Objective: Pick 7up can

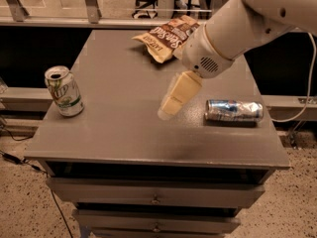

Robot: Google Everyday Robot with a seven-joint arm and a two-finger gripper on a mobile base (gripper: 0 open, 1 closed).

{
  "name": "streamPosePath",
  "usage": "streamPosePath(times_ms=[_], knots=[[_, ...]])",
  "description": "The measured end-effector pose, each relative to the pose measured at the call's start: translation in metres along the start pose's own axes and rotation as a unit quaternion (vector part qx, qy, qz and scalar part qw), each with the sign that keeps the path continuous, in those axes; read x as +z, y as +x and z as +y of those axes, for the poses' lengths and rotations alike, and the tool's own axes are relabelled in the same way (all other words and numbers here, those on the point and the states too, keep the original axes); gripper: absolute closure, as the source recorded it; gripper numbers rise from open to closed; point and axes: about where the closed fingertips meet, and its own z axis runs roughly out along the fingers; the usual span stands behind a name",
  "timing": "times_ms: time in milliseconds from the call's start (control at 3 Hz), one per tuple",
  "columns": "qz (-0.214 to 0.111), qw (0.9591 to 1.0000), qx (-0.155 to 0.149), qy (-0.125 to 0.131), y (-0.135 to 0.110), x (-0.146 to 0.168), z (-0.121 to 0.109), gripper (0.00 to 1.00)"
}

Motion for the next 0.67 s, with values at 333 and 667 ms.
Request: streamPosePath(times_ms=[333, 667], knots=[[-0.022, 0.9997, 0.004, 0.000, -0.005, 0.003, 0.001, 0.00], [-0.105, 0.9944, 0.004, -0.013, -0.040, 0.044, 0.001, 0.00]])
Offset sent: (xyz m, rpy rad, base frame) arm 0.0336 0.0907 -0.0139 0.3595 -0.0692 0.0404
